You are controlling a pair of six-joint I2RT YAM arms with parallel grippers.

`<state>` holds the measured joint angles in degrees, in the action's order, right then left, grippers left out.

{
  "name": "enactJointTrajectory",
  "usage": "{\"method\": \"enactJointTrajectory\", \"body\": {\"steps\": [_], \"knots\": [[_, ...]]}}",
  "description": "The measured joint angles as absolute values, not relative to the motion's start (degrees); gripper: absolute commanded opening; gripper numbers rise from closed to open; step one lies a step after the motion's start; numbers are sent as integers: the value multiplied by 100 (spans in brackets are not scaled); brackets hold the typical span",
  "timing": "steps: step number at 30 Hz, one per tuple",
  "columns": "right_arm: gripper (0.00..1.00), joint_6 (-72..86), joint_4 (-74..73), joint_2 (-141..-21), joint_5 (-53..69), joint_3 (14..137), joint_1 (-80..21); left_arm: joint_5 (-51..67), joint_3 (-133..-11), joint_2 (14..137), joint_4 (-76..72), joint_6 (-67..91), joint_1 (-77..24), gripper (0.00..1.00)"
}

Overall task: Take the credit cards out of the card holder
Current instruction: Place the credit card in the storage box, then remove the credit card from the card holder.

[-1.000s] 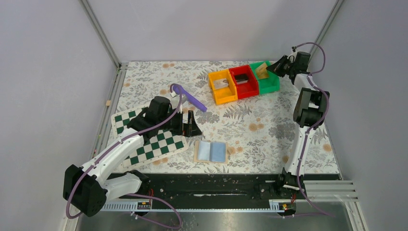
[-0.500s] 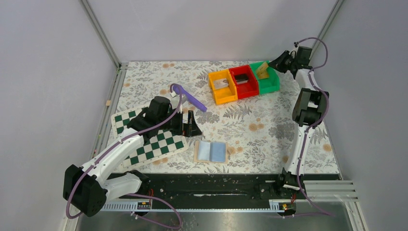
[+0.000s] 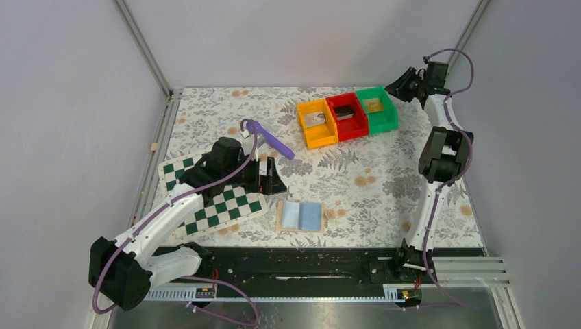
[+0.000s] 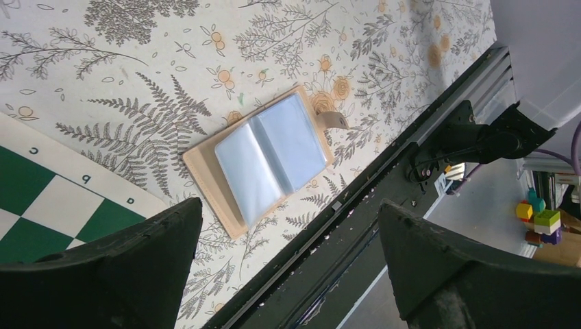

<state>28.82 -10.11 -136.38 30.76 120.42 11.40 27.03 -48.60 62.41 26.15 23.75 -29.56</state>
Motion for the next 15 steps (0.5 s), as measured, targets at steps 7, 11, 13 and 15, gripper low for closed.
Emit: {"method": "enactJointTrajectory", "body": {"steps": [7,11,13,15], "knots": [[30,2969,-768,-11699,2788,9583,1057,2349,-4860,6230,2797,2397,-2954,99],[31,3063,-768,-10106,2438,8259,749,2355,-4860,6213,2912,2458,-2945,96],[33,3166,-899,-9268,2272,7723,454,2491,-4810,6125,2875,2561,-2939,91],[34,3227,-1009,-8630,2182,7328,178,2663,-4705,5994,2845,2696,-2939,85]]}}
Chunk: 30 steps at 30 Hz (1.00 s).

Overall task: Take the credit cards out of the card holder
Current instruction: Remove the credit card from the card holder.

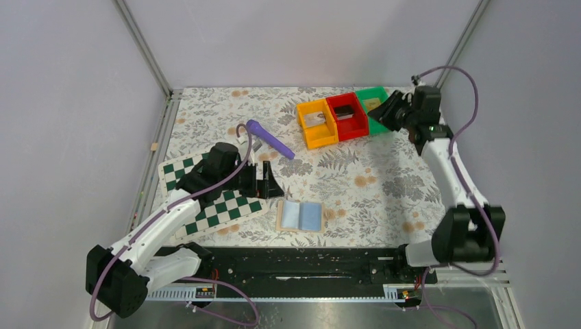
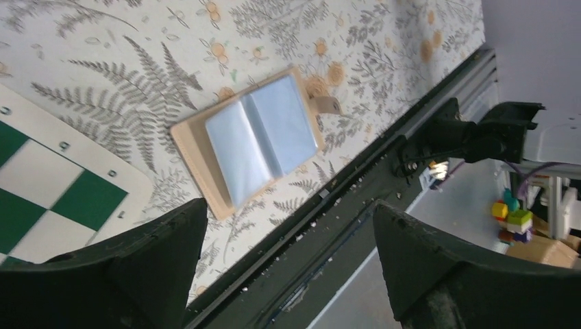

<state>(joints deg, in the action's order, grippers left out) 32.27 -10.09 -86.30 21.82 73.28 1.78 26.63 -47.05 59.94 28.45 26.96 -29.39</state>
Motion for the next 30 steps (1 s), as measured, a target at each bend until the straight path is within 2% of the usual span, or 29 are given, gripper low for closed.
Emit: {"method": "enactJointTrajectory", "body": {"steps": [5,9,11,16,20,25,30], "knots": [[38,3472,-1177,-7013,1857,5902,-829,3015,-4331,5782,2574,3103,-2989,69],[36,3990,-1127,-6073,1531,4652,-1804,3280,-3957,5905,2143,3481,-3310,46],[34,4281,-1151,-5806,1280,4217,-2377,3326,-3881,6108,1929,3612,-3559,42],[33,4923,-978,-5601,401,3590,-4042,3323,-3629,6643,1157,3940,-3837,35],[37,5234,-766,-5990,-62,3529,-4814,3306,-3433,7133,690,4086,-3835,30],[42,5426,-480,-6731,-423,3529,-5470,3277,-3400,7703,375,4112,-3835,28],[49,5481,-414,-7148,-729,3520,-5621,3140,-3315,7907,193,4132,-3835,28]]}}
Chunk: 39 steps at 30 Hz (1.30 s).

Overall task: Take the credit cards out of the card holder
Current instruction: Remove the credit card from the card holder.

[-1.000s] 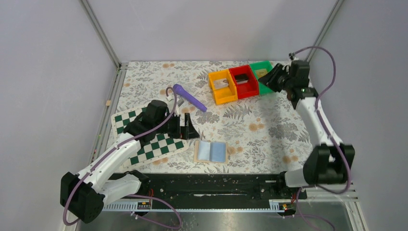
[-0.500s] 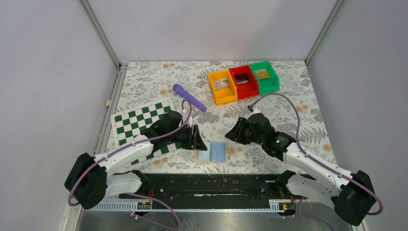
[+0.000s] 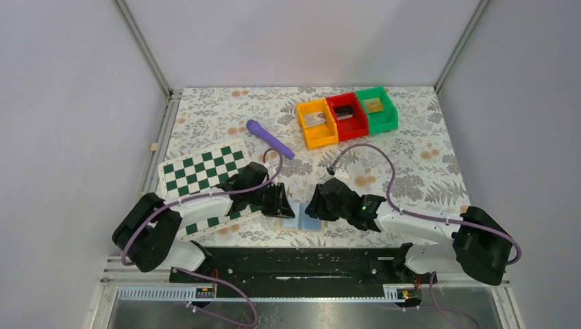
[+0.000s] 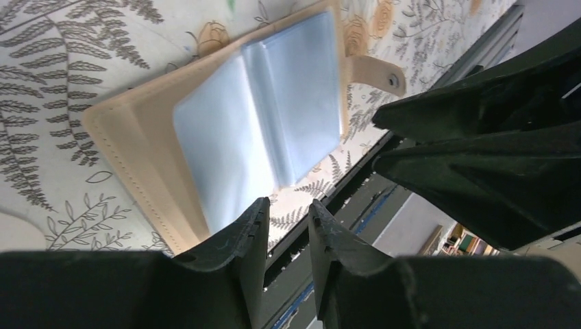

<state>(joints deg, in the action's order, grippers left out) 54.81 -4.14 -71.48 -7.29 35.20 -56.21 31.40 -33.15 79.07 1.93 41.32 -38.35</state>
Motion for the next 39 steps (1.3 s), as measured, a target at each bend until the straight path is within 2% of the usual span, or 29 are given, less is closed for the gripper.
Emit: {"method": "enactJointTrajectory", "body": {"steps": [10,25,39], "knots": [[53,5498,-375,-7255,-1138,3295,-5621,2845,-3190,8340,163,4099,-3835,29],[52,5535,56,-7793,-1133,3151,-5618,2851,-3009,8344,-106,4106,-3835,28],[51,5835,919,-7518,-803,2689,-5621,2961,-2910,8412,-443,4211,-3835,28]]}}
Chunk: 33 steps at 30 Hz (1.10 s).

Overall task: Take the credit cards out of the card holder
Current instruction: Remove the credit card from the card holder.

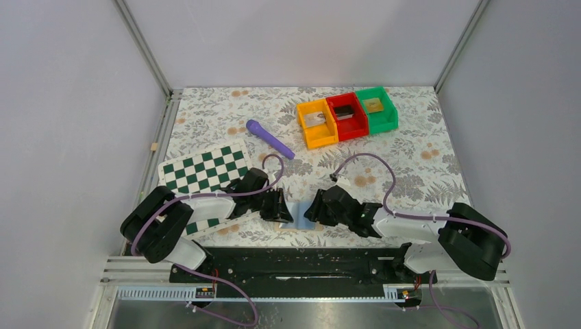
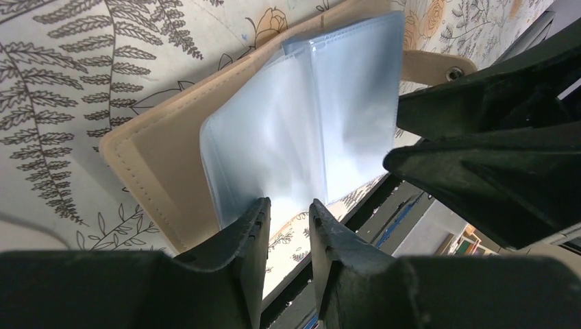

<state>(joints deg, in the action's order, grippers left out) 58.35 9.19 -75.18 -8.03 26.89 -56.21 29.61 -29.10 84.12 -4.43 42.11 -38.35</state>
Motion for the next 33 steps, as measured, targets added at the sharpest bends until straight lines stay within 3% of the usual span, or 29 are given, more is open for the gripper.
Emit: {"method": "enactJointTrajectory", "body": {"steps": [15,33], "knots": [[42,6040,1529,-7210,-384,2670,-5621,2974,-2851,8399,-548,4311,-3835,30],[13,6180,1988,-7518,84,2672,-5621,2681,-2849,7264,311,4506,-3815,42]]}}
